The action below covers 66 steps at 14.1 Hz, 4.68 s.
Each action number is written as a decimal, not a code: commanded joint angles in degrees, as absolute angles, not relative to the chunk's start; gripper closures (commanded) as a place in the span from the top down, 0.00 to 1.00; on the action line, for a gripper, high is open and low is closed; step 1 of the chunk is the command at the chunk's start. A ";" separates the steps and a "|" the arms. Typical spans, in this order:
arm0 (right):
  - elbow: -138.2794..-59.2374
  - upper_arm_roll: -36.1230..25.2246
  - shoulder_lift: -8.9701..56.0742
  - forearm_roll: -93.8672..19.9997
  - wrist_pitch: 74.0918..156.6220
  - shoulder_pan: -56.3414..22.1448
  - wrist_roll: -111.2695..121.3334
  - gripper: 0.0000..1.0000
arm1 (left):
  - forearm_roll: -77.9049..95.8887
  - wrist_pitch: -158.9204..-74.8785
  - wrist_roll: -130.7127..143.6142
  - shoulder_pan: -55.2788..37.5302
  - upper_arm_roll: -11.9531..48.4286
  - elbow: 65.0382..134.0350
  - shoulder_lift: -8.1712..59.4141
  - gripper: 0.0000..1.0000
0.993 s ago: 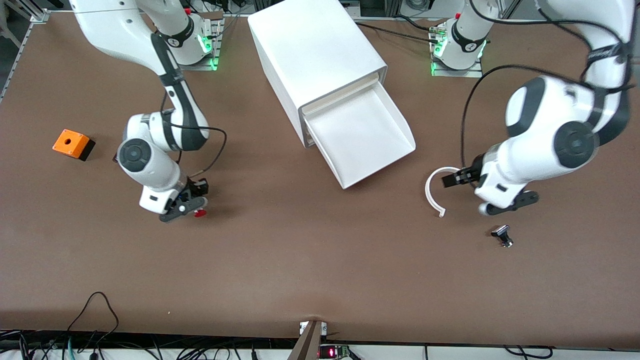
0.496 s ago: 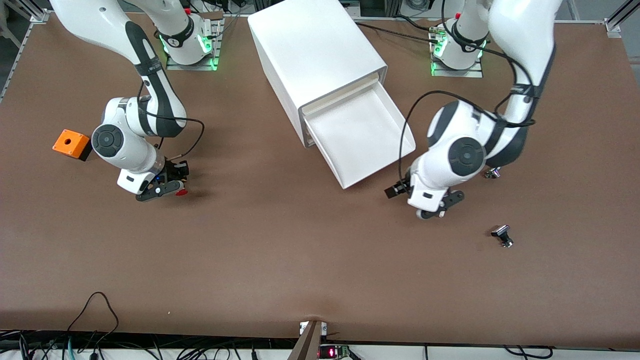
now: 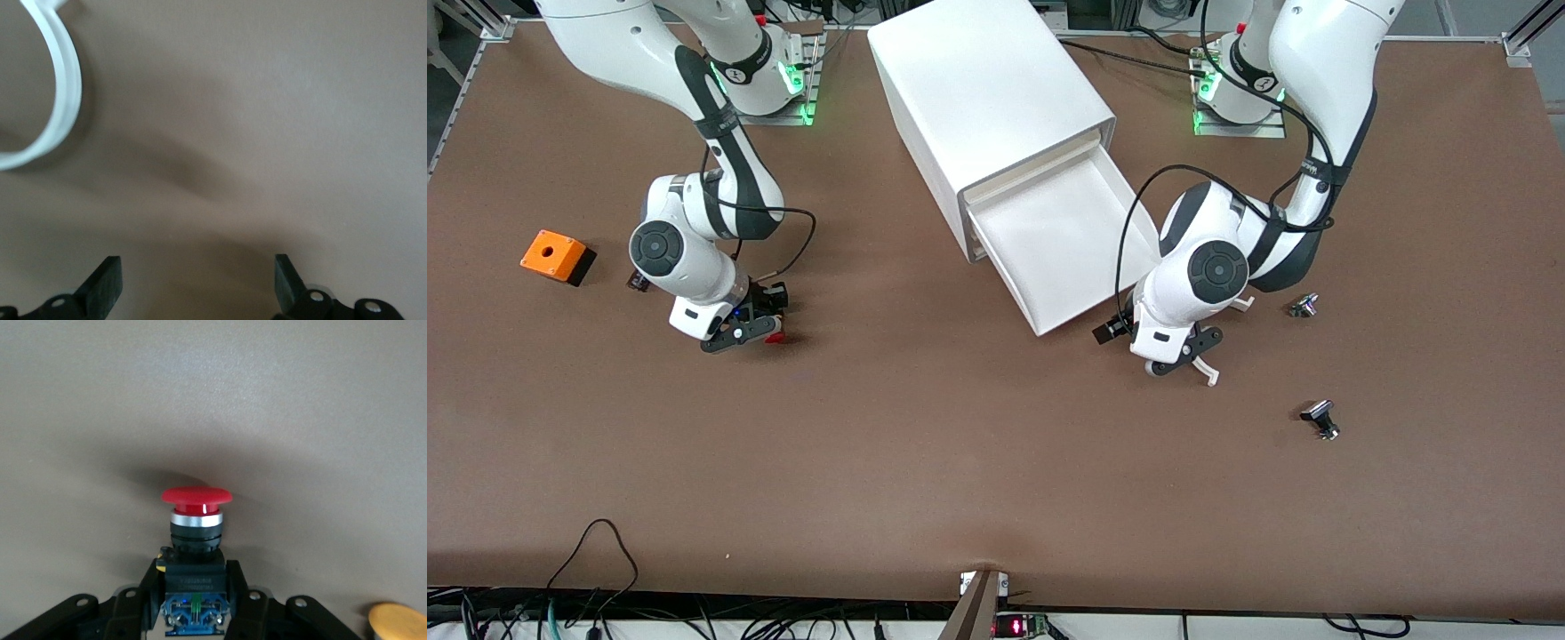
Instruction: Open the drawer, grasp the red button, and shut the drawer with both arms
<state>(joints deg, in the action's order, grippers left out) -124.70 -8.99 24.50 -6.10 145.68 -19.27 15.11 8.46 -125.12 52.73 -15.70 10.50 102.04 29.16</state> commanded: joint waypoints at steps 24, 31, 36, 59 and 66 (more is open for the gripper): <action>-87.55 -12.38 18.72 -5.89 95.99 -18.81 14.50 1.00 | 12.57 -125.24 52.21 -17.23 27.42 118.39 20.04 1.00; -79.89 -4.31 16.53 -1.15 87.36 -6.95 13.63 1.00 | 11.87 -130.05 47.83 -10.31 21.01 115.93 16.19 1.00; -76.57 -4.57 15.73 -0.44 80.42 -7.12 12.22 1.00 | 11.87 -135.79 36.77 -1.86 20.83 115.75 10.74 1.00; -73.74 -5.45 11.60 2.99 85.61 -7.12 1.84 1.00 | -0.79 -90.79 1.32 0.00 3.87 91.23 2.28 1.00; -73.74 -5.18 11.60 2.73 83.76 -7.56 1.76 1.00 | -0.35 -90.70 1.32 0.35 4.04 91.23 2.20 1.00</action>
<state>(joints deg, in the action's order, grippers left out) -73.53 -5.21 11.96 2.12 84.36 -7.59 1.64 0.34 -91.74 1.64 0.11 3.92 93.00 1.42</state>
